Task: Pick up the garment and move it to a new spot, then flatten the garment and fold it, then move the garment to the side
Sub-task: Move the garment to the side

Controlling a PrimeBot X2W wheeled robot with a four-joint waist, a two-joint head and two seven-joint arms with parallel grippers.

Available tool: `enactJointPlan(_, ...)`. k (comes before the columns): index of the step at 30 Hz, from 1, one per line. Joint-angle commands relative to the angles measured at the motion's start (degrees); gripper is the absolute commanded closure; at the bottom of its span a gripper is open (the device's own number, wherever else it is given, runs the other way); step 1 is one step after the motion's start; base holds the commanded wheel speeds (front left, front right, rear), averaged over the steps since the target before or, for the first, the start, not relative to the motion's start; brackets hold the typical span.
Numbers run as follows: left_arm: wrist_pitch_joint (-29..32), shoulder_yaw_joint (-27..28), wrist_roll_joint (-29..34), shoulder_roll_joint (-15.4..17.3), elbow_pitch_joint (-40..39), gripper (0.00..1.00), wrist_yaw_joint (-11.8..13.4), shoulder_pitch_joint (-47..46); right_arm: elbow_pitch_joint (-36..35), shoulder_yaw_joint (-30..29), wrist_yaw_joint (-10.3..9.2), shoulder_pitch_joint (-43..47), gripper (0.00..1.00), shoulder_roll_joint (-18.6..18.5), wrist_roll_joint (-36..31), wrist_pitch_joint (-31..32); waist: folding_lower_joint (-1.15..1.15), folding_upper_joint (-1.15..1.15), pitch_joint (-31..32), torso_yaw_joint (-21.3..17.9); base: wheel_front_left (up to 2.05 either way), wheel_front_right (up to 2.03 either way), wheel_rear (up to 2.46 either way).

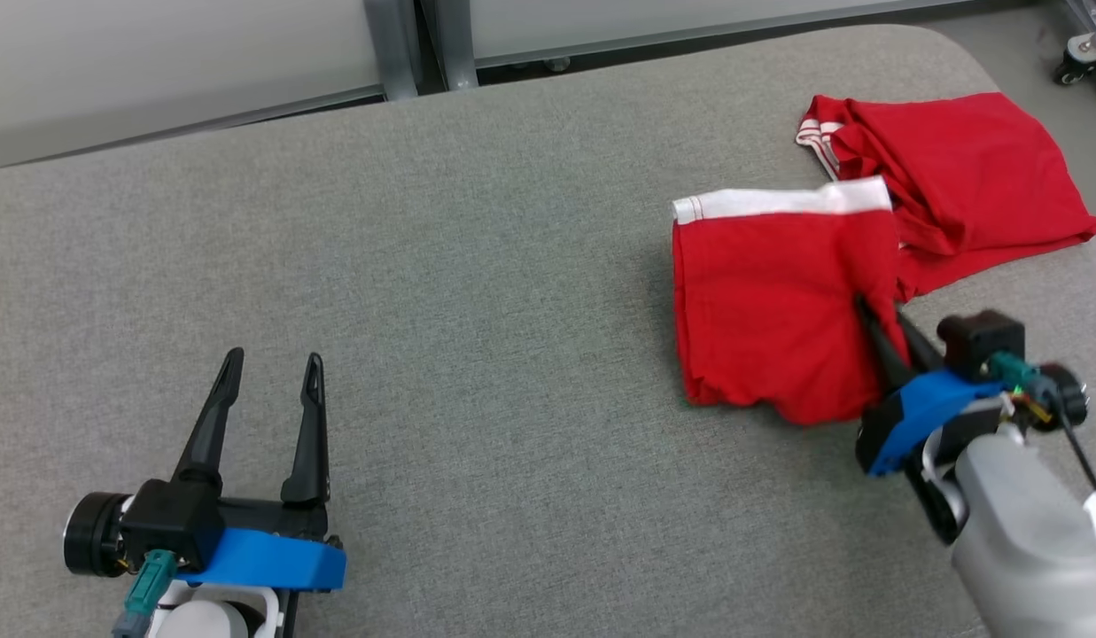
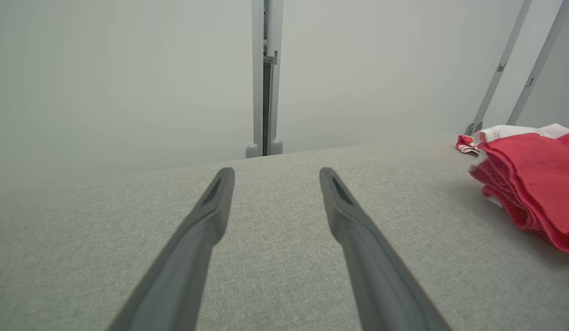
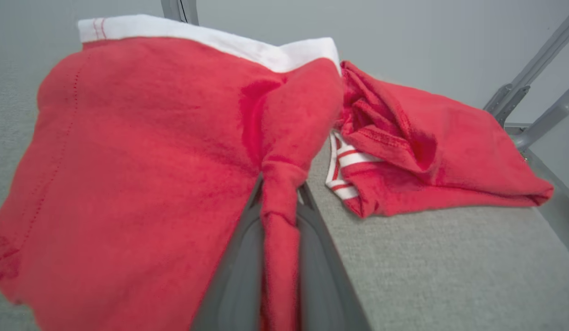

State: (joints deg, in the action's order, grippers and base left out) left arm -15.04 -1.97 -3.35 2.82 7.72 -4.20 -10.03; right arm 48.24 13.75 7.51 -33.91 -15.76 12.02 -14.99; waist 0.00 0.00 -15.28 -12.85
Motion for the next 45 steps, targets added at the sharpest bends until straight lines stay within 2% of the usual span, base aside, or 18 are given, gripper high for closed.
enactJointPlan(1, -0.16, 0.08, 0.39, 0.24, -0.31, 0.00, -0.26, -0.72, -0.18, 0.37, -0.05, -1.79, 1.00, -1.02, -0.31, -0.20, 0.00, 0.00, -0.63, 0.18, 0.00, 0.00, 0.00)
enactJointPlan(6, -0.16, -0.11, 1.11, 0.54, -1.26, 0.00, -0.63, -2.32, -0.02, 3.76, -0.05, -8.06, 1.00, -6.72, -1.40, 0.89, 0.00, 0.00, -3.75, 0.96, 0.00, 0.00, 0.00)
enactJointPlan(12, -0.15, -0.35, 2.06, 1.27, -3.12, 0.00, -0.95, -4.43, -0.71, 6.70, -0.05, -15.28, 1.00, -16.28, -0.78, 3.88, 0.00, 0.00, -8.74, 1.50, 0.00, 0.00, 0.00)
enactJointPlan(21, -0.16, -1.32, 3.10, 2.33, -5.68, 0.00, -1.03, -7.86, 0.08, 8.99, -0.05, -22.49, 1.00, -27.64, 3.03, 8.97, 0.00, 0.00, -14.54, 2.46, 0.00, 0.00, 0.00)
enactJointPlan(26, -0.16, -1.79, 3.46, 2.63, -6.95, 0.00, -0.74, -9.08, 1.53, 9.58, -0.05, -24.97, 1.00, -30.97, 4.70, 10.84, 0.00, 0.00, -16.77, 2.76, 0.00, 0.00, 0.00)
enactJointPlan(34, -0.15, -2.36, 3.31, 3.00, -7.51, 0.00, -0.42, -10.61, 5.69, 9.36, -0.05, -28.19, 1.00, -31.32, 5.53, 11.80, 0.00, 0.00, -19.10, 3.55, 0.00, 0.00, 0.00)
enactJointPlan(35, -0.16, -2.35, 3.27, 3.02, -7.56, 0.00, -0.41, -10.59, 6.24, 9.41, -0.05, -28.50, 0.96, -31.22, 5.55, 11.86, 0.00, 0.00, -19.22, 3.59, 0.00, 0.00, 0.00)
enactJointPlan(36, -0.15, -2.36, 3.22, 3.04, -7.60, 0.00, -0.27, -10.60, 6.61, 9.51, -0.05, -28.84, 0.70, -31.19, 5.48, 11.81, 0.00, 0.00, -19.42, 3.65, 0.00, 0.00, 0.00)
enactJointPlan(37, -0.15, -2.34, 3.14, 3.06, -7.61, 0.00, -0.18, -10.65, 7.02, 9.61, -0.05, -29.10, 0.51, -31.13, 5.39, 11.55, 0.00, 0.00, -19.55, 3.69, 0.00, 0.00, 0.00)
enactJointPlan(38, -0.15, -2.33, 3.05, 3.07, -7.59, 0.00, -0.09, -10.70, 7.45, 9.62, -0.05, -29.31, 0.00, -31.02, 5.31, 11.36, 0.00, 0.00, -19.64, 3.72, 0.00, 0.00, 0.00)
enactJointPlan(45, -0.15, -2.33, 2.50, 2.85, -6.89, 0.00, 0.30, -10.65, 10.11, 9.10, -0.05, -30.68, 0.00, -30.47, 4.11, 7.90, 0.00, 0.00, -18.24, 4.14, 0.00, 0.00, 0.00)
